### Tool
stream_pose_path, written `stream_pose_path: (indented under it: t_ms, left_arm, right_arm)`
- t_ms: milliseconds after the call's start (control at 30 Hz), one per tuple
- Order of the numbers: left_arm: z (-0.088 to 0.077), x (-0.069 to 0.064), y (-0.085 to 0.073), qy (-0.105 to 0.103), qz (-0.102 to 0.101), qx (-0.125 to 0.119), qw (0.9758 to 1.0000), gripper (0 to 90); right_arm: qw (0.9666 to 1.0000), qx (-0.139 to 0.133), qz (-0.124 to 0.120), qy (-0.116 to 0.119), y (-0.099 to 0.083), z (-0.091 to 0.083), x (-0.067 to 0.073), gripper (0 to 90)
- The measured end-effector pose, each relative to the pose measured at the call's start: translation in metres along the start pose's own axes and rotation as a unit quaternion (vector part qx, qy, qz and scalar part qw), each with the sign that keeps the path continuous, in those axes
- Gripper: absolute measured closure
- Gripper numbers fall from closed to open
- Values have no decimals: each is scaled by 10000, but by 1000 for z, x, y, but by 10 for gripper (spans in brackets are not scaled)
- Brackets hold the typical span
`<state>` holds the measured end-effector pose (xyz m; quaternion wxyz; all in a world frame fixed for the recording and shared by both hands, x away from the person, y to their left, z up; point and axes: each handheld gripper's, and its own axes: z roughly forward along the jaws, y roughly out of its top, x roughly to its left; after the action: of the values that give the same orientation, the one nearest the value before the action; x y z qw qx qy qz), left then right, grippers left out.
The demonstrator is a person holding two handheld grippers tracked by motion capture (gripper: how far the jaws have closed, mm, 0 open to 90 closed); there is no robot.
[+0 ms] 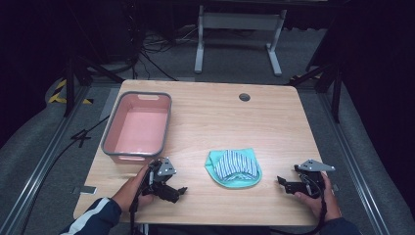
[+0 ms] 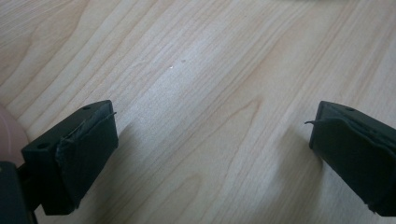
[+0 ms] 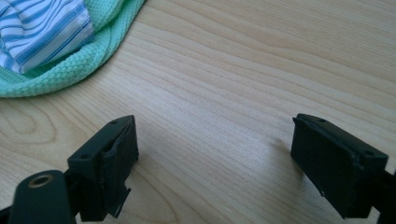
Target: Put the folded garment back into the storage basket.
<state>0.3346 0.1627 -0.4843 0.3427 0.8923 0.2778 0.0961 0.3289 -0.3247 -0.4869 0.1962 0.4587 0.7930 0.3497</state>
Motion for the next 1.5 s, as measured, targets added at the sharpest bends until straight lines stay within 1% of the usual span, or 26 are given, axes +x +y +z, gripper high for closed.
stream_pose_path:
  t_ms: [167, 233, 367, 433, 467, 500, 533, 567, 600, 633, 667, 767, 867, 933, 967, 1000, 1033, 1067, 1100, 1133, 1200, 1233, 1300, 1400, 1433, 1500]
  left_arm:
    - [1, 2, 1, -39, 103, 38, 9999, 3]
    - [0, 3, 0, -69, 96, 20, 9999, 3]
    - [-1, 1, -1, -39, 49, 24, 10000, 3]
    - [-2, 0, -2, -132, 208, 23, 9997, 3]
    - [-3, -2, -3, -227, 388, 19, 9990, 3]
    - [-4, -3, -4, -253, 444, 7, 9987, 3]
    - [-3, -3, -3, -373, 472, 33, 9982, 3]
    - [-3, -2, -2, -419, 515, 63, 9978, 1]
    - [-3, -1, -1, -417, 556, 101, 9975, 2]
    - [-3, -1, -1, -417, 556, 101, 9975, 2]
    - [-2, -2, 1, -439, 554, 168, 9974, 2]
    - [0, -2, 3, -457, 602, 154, 9970, 3]
    - [3, -5, 7, -494, 607, 132, 9968, 24]
    - [5, -8, 11, -459, 648, 80, 9968, 63]
    - [6, -12, 16, -407, 755, 54, 9963, 128]
    - [6, -12, 16, -407, 755, 54, 9963, 186]
    - [7, -15, 18, -343, 796, 6, 9962, 186]
    - [9, -18, 21, -272, 804, 19, 9964, 210]
    - [10, -20, 23, -277, 754, 63, 9967, 187]
    - [11, -22, 26, -304, 807, 77, 9962, 177]
    - [12, -24, 29, -325, 826, 64, 9960, 226]
    - [13, -24, 32, -388, 781, -1, 9962, 226]
    - [14, -25, 37, -348, 759, 15, 9965, 227]
    - [17, -23, 44, -338, 630, 132, 9974, 264]
    - [18, -22, 47, -297, 563, 156, 9978, 263]
    - [20, -22, 52, -300, 472, 146, 9983, 259]
  right_arm:
    - [10000, -9, 9, -29, -1, 0, 0, 154]
    - [10000, -4, 21, -35, -1, -1, 1, 154]
    - [10000, -3, 14, -21, -1, -1, 0, 154]
    - [10000, 13, 13, -33, -1, -1, 1, 154]
    - [10000, 22, 10, -38, -1, -2, 0, 154]
    - [10000, 38, 14, -30, -1, -2, 0, 154]
    - [10000, 45, 3, -18, -1, -3, 0, 153]
    - [10000, 51, -10, 4, -1, -3, 0, 153]
    - [10000, 71, -36, 25, -1, -3, -1, 153]
    - [9999, 78, -50, 39, -1, -3, -1, 152]
    - [9999, 94, -50, 50, 0, -3, -1, 152]
    - [9999, 115, -75, 85, 0, -3, -2, 146]
    - [9998, 130, -60, 122, 1, -2, -2, 149]
    - [9999, 111, -41, 114, 2, -2, -3, 176]
    - [9997, 81, 27, 243, 3, -4, -2, 214]
    - [9997, 81, 27, 243, 3, -4, -2, 214]
    - [9997, 64, -1, 218, 5, -4, -1, 214]
    - [9998, 65, -44, 209, 7, -5, 0, 216]
    - [9997, 54, -39, 233, 9, -6, 1, 222]
    - [9997, 34, 33, 259, 11, -6, 2, 228]
    - [9996, 45, -27, 288, 16, -6, 5, 245]
    - [9996, 40, -51, 279, 18, -6, 7, 249]
    - [9995, 17, -85, 300, 23, -6, 11, 256]
    - [9992, -21, -186, 347, 29, -6, 15, 261]
    - [9992, -36, -176, 359, 31, -6, 16, 266]
    - [9990, -34, -267, 349, 36, -6, 19, 269]
